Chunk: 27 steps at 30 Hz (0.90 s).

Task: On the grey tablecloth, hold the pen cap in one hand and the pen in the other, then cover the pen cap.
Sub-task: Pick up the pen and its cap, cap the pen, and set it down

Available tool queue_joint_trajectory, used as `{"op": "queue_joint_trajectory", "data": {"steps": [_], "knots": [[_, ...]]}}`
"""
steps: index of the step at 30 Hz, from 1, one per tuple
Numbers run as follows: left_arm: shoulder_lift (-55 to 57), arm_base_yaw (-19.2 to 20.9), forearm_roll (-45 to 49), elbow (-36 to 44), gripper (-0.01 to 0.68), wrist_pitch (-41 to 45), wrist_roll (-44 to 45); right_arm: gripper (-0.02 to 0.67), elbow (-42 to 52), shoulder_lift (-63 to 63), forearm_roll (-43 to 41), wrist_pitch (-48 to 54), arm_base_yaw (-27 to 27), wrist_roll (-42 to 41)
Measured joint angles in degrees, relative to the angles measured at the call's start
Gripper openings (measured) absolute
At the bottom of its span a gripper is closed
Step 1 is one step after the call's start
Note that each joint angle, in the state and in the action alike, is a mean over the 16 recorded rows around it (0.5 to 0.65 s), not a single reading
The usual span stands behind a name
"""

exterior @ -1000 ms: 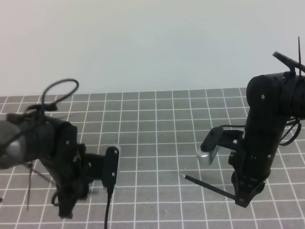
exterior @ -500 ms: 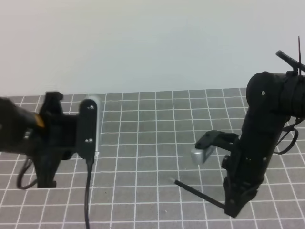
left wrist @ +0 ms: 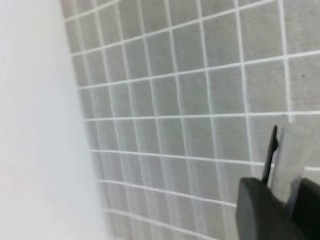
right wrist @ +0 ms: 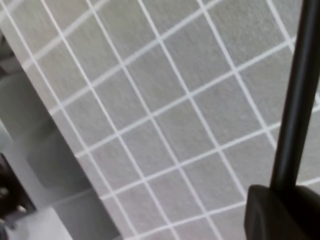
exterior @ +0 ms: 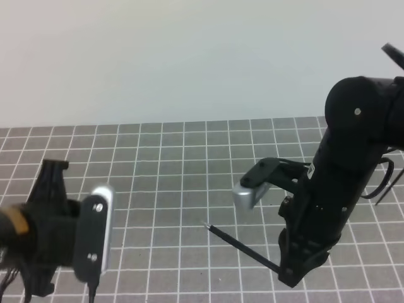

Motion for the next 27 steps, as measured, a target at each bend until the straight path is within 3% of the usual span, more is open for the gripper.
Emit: {"op": "queue_joint_trajectory", "data": {"steps": [12, 27], "knots": [[-9.0, -1.7, 4.0, 18.4, 0.021, -26.3, 0.2, 0.07, 0.0, -4.0, 0.8, 0.0, 8.4, 6.2], [-14.3, -10.7, 8.3, 23.7, 0.076, -32.8, -5.4, 0.07, 0.1, -7.7, 2.1, 0.1, 16.2, 6.3]]}}
